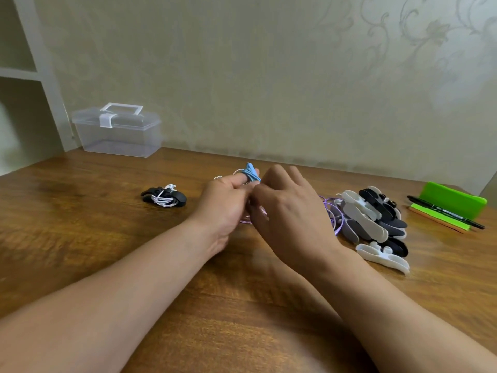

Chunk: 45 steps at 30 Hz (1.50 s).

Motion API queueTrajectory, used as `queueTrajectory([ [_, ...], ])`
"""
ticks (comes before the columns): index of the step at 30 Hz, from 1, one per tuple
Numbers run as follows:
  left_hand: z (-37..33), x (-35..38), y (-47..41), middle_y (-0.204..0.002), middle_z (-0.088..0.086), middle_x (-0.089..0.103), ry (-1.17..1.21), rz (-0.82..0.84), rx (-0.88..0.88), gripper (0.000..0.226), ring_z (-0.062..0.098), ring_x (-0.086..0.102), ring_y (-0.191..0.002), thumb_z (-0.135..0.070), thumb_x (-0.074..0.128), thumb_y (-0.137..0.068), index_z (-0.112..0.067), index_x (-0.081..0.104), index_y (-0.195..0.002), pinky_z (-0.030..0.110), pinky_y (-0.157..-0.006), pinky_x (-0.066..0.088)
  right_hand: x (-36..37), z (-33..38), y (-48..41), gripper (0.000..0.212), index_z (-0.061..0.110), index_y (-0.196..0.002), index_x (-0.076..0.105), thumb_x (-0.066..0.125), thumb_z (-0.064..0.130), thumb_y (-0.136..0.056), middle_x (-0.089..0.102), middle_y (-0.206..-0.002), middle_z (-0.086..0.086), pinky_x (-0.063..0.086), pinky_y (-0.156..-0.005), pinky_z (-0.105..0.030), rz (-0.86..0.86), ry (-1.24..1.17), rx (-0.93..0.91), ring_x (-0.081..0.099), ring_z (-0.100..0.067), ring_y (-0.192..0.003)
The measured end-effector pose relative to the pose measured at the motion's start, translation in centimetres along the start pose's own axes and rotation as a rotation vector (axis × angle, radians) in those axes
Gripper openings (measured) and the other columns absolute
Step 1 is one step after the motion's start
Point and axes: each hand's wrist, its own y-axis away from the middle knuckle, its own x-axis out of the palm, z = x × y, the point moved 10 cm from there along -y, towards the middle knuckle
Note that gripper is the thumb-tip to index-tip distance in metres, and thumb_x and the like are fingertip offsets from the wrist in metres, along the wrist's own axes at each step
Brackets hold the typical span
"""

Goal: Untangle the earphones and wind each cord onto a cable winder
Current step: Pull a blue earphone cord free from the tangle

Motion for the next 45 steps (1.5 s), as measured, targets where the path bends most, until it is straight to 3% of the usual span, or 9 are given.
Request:
queueTrajectory([
  [6, -0.5, 0.9, 0.1, -0.102, 0.009, 0.077, -0.194, 0.18, 0.054, 0.038, 0.013, 0.067, -0.089, -0.002, 0.042, -0.102, -0.014, 0.078, -0.11, 0.032, -0.083, 0.053, -0.2, -2.3, 0.2, 0.011, 0.014, -0.09, 0.063, 0.069, 0.022, -0.094, 0.059, -0.091, -0.002, 0.045, -0.064, -0.041, 0.062, -0.186, 0.102, 0.053, -0.028, -0.073],
  [10, -1.2, 1.8, 0.8, -0.096, -0.003, 0.077, -0.344, 0.305, 0.092, 0.042, 0.007, 0.068, -0.087, 0.001, 0.039, -0.1, -0.017, 0.074, -0.112, 0.026, -0.082, 0.052, 0.3, -3.1, 0.5, 0.012, 0.017, -0.091, 0.062, 0.065, 0.026, -0.098, 0.061, -0.086, 0.003, 0.049, -0.066, -0.045, 0.127, -0.294, 0.122, 0.057, -0.025, -0.075],
  [16, -1.2, 2.3, 1.2, -0.107, 0.0, 0.077, -0.648, 0.381, 0.182, 0.025, 0.029, 0.069, -0.114, -0.027, 0.06, -0.09, -0.038, 0.069, -0.11, 0.06, -0.101, 0.05, 0.5, -4.8, 0.9, 0.01, 0.017, -0.097, 0.069, 0.067, 0.026, -0.1, 0.072, -0.083, 0.003, 0.052, -0.068, -0.044, 0.107, -0.449, 0.284, 0.063, -0.022, -0.076],
  [20, -1.9, 1.8, 0.9, -0.094, -0.011, 0.074, -0.725, 0.343, 0.262, 0.017, 0.013, 0.068, -0.094, -0.025, 0.062, -0.095, -0.038, 0.067, -0.103, 0.057, -0.093, 0.053, 0.6, -4.6, 1.0, 0.008, 0.018, -0.097, 0.069, 0.07, 0.025, -0.098, 0.073, -0.085, 0.004, 0.053, -0.07, -0.044, 0.093, -0.466, 0.311, 0.064, -0.022, -0.078],
  [28, -1.9, 2.8, 1.9, -0.078, -0.013, 0.065, -0.814, 0.399, 0.291, 0.027, 0.018, 0.062, -0.079, -0.029, 0.052, -0.108, -0.047, 0.059, -0.09, 0.049, -0.086, 0.053, -0.9, -5.2, 0.7, 0.02, 0.022, -0.094, 0.057, 0.075, 0.03, -0.093, 0.062, -0.07, 0.009, 0.046, -0.06, -0.033, 0.066, -0.44, 0.371, 0.058, -0.015, -0.068],
  [30, -1.9, 2.6, 2.0, -0.071, -0.015, 0.059, -0.701, 0.399, 0.231, 0.031, 0.014, 0.054, -0.072, -0.025, 0.047, -0.11, -0.045, 0.062, -0.091, 0.039, -0.074, 0.048, -1.0, -6.4, 0.9, 0.015, 0.021, -0.088, 0.061, 0.075, 0.026, -0.094, 0.063, -0.068, 0.006, 0.045, -0.057, -0.026, 0.012, -0.603, 0.472, 0.059, -0.011, -0.063],
  [35, -1.8, 2.5, 2.3, -0.074, 0.0, 0.048, -0.022, 0.421, -0.042, 0.016, 0.016, 0.048, -0.068, -0.012, 0.042, -0.108, -0.004, 0.056, -0.11, 0.022, -0.05, 0.035, 0.0, -8.8, 1.3, 0.017, 0.012, -0.098, 0.072, 0.062, 0.025, -0.103, 0.076, -0.087, -0.004, 0.054, -0.069, -0.042, 0.021, -1.0, 0.681, 0.07, -0.018, -0.074],
  [40, -1.9, 2.9, 2.4, -0.073, 0.0, 0.047, 0.056, 0.438, -0.074, 0.018, 0.015, 0.047, -0.066, -0.011, 0.041, -0.107, -0.007, 0.052, -0.12, 0.023, -0.05, 0.03, 2.9, -6.4, 1.8, 0.024, 0.003, -0.113, 0.072, 0.058, 0.021, -0.107, 0.076, -0.098, -0.015, 0.056, -0.1, -0.059, 0.241, -1.253, 0.645, 0.074, -0.035, -0.092],
  [45, -1.2, 2.6, 2.1, -0.073, 0.001, 0.048, 0.027, 0.38, -0.088, 0.017, 0.016, 0.045, -0.065, -0.011, 0.04, -0.107, -0.006, 0.054, -0.097, 0.024, -0.048, 0.03, 3.9, -6.0, 2.4, 0.021, 0.003, -0.107, 0.07, 0.054, 0.017, -0.109, 0.074, -0.095, -0.014, 0.061, -0.084, -0.04, 0.312, -1.364, 0.685, 0.073, -0.029, -0.084],
])
